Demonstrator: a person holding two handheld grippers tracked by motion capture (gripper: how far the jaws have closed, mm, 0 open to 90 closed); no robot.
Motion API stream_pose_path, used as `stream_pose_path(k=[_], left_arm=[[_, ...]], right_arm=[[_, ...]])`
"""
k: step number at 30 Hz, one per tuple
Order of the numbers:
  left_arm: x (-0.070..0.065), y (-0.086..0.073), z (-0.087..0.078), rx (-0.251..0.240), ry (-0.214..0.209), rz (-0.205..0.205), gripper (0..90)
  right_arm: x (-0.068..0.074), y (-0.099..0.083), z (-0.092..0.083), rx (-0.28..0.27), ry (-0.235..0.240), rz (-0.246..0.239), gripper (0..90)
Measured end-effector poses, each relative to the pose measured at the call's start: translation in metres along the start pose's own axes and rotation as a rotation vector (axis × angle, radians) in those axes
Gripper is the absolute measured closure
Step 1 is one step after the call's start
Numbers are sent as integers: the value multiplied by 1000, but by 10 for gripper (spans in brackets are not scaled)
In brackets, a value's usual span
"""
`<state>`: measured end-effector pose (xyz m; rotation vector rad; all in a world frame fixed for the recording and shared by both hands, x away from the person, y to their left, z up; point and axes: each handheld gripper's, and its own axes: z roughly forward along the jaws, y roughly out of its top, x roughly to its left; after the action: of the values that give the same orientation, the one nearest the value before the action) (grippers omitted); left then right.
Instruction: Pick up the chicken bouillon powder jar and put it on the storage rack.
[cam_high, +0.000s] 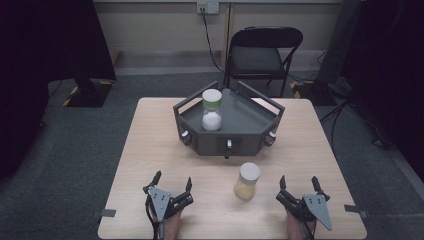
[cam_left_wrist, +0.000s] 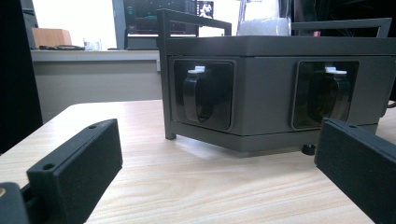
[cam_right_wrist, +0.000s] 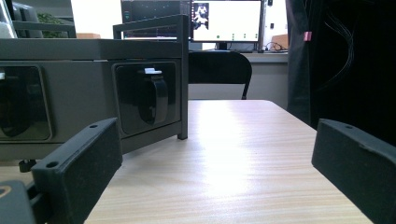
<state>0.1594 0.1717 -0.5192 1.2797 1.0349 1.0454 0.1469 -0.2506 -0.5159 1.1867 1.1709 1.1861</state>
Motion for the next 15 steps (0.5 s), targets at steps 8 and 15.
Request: stream_pose_path(k=[8,15], left_arm=[[1,0,0,0,-4,1,2],[1,0,0,0,-4,1,2]], right_arm=[[0,0,0,-1,0,1,0],[-2,0,0,-3,2,20,0]])
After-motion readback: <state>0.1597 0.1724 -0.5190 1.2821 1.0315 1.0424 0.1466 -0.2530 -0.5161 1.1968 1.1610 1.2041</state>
